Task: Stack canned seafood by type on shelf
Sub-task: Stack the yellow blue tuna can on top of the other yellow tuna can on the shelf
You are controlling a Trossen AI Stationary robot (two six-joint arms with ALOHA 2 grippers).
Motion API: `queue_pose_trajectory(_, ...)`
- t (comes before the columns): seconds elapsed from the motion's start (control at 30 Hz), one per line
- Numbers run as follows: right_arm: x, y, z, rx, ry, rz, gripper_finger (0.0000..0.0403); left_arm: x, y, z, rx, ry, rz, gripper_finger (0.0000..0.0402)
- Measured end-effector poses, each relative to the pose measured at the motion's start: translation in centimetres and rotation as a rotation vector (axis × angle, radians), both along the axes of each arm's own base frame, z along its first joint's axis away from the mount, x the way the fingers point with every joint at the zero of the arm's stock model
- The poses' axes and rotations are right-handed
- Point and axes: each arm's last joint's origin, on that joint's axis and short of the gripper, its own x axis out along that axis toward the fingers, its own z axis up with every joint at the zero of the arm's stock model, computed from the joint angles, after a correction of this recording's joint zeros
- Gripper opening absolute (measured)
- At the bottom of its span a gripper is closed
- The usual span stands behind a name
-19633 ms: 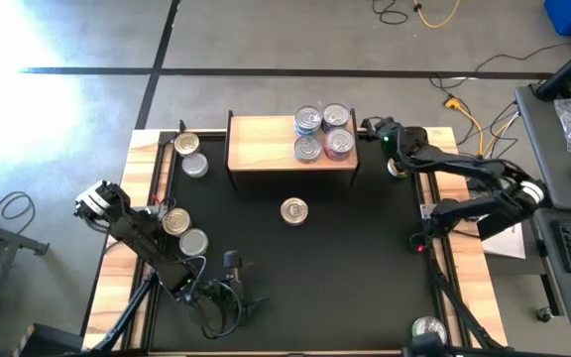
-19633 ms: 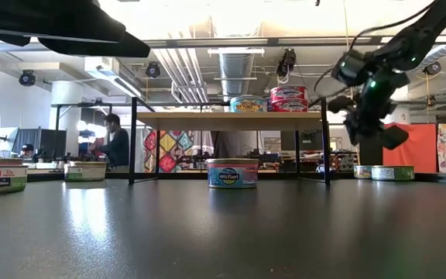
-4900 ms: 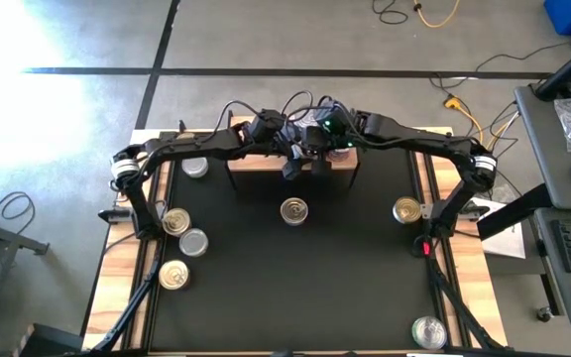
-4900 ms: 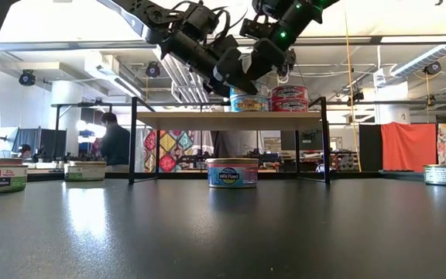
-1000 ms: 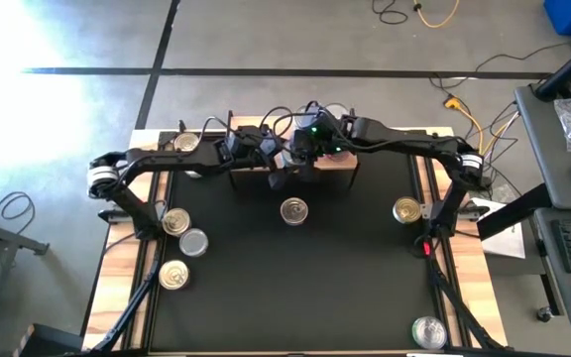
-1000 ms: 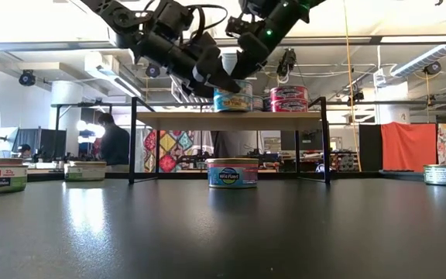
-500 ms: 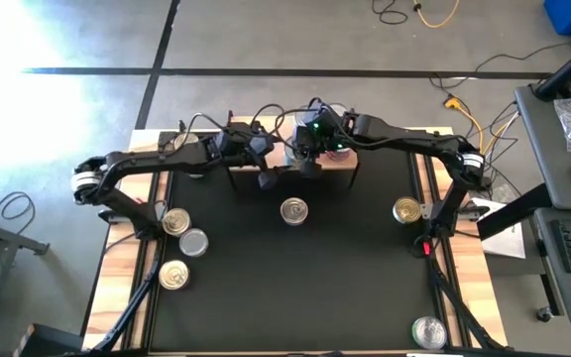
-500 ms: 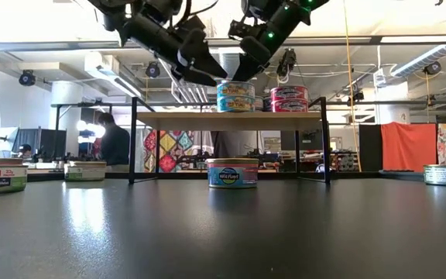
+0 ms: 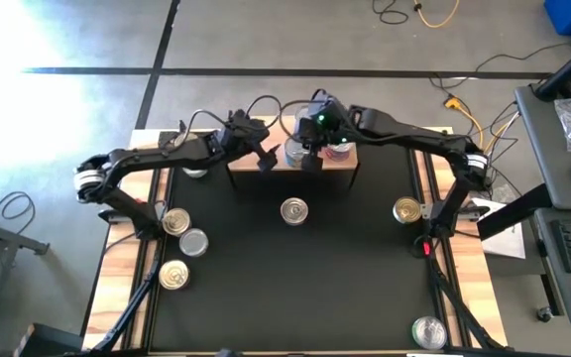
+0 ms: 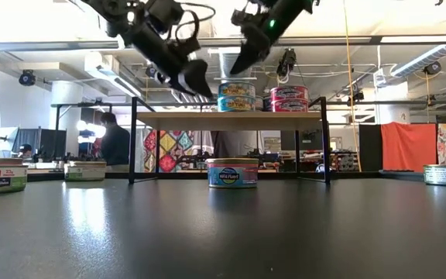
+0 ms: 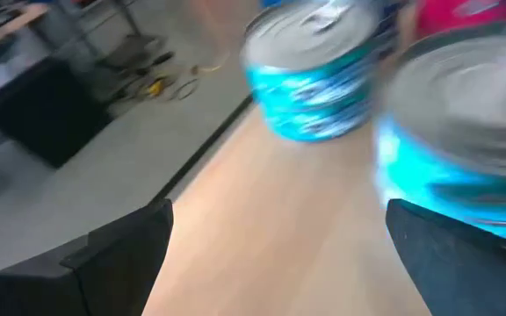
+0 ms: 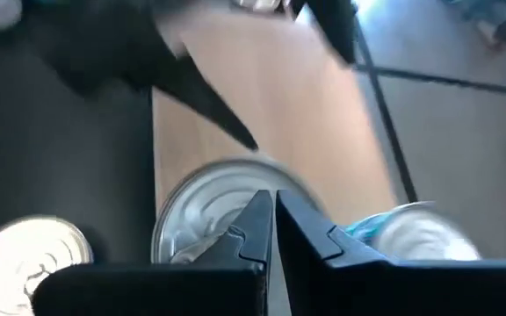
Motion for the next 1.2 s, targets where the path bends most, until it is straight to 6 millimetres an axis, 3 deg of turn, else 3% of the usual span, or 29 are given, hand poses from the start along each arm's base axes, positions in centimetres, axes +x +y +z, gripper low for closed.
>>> queue_pose_trajectory(0.1, -0.7, 0.4, 1.5, 0.005, -0.008, 0.000, 0.0013, 0.3, 0.4, -0.6, 0.004, 0.008, 0.021, 0.0400)
queue_pose_trajectory(0.27, -2.2, 1.3, 1.8, 0.094, 0.109, 0.064, 0.0013, 0.7, 0.7, -1.1, 0.005, 0.006, 0.022, 0.0400)
queue_pose_trajectory(0.47, -3.3, 2.0, 0.9, 0.200, 0.226, 0.103, 0.0013, 0.8, 0.7, -0.8, 0.008, -0.003, 0.022, 0.0400)
queue_pose_trajectory(1.03, -3.1, 1.7, -1.9, 0.196, 0.268, 0.053, 0.0013, 1.6, -0.5, 1.7, -0.033, 0.028, -0.007, 0.0400)
queue_pose_trajectory(1.2, -2.9, 1.2, -1.9, 0.162, 0.241, 0.022, 0.0013, 1.6, -0.5, 1.6, -0.036, 0.029, -0.006, 0.0400)
